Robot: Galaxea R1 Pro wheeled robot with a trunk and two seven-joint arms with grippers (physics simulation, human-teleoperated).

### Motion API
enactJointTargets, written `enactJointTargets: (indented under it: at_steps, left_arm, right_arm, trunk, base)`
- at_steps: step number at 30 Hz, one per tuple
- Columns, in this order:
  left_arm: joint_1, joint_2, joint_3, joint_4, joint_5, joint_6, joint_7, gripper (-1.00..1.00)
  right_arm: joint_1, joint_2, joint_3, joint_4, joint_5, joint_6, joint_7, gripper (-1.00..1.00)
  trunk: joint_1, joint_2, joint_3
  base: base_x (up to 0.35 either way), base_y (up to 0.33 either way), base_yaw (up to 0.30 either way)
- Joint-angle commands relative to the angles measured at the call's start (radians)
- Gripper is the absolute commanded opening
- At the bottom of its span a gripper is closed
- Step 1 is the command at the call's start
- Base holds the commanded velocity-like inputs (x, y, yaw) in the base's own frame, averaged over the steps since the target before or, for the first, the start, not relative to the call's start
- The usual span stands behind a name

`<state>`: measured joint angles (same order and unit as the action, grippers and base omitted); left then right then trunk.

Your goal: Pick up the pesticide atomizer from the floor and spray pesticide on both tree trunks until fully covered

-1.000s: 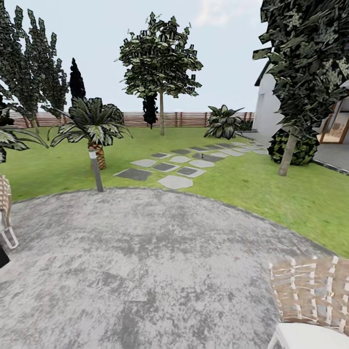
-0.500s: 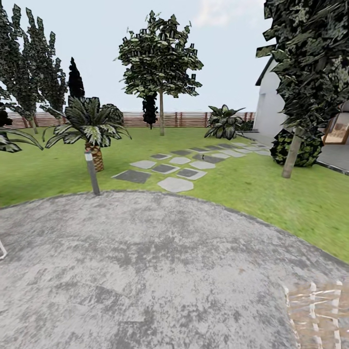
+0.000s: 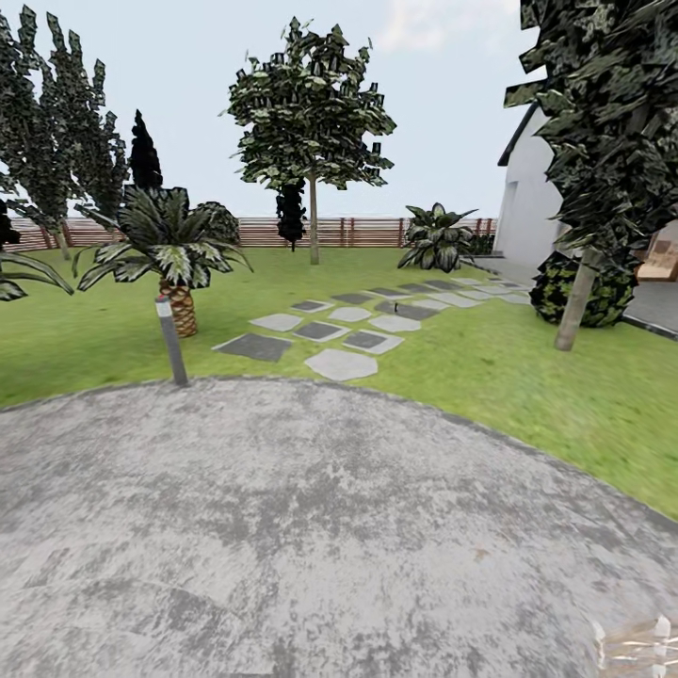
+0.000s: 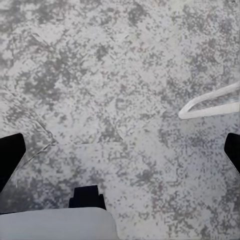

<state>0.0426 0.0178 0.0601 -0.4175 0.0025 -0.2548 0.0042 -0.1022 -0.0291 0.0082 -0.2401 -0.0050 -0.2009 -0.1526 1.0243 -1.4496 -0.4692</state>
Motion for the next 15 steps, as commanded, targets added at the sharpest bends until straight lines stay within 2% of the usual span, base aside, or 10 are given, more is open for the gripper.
enactJointTargets:
  at_steps: [1, 15]
  left_arm:
    - [0.0, 0.0, 0.001, -0.001, 0.0, -0.001, 0.0, 1.0]
    - [0.0, 0.0, 0.001, -0.001, 0.0, -0.001, 0.0, 1.0]
  right_arm:
    - [-0.001, 0.0, 0.001, 0.001, 0.0, -0.003, -0.002, 1.0]
    - [0.0, 0.0, 0.001, 0.001, -0.001, -0.003, -0.002, 1.0]
  trunk:
    - [0.001, 0.0, -0.001]
    - [0.001, 0.0, -0.001]
  base:
    - [0.35, 0.0, 0.0]
    - [0.35, 0.0, 0.0]
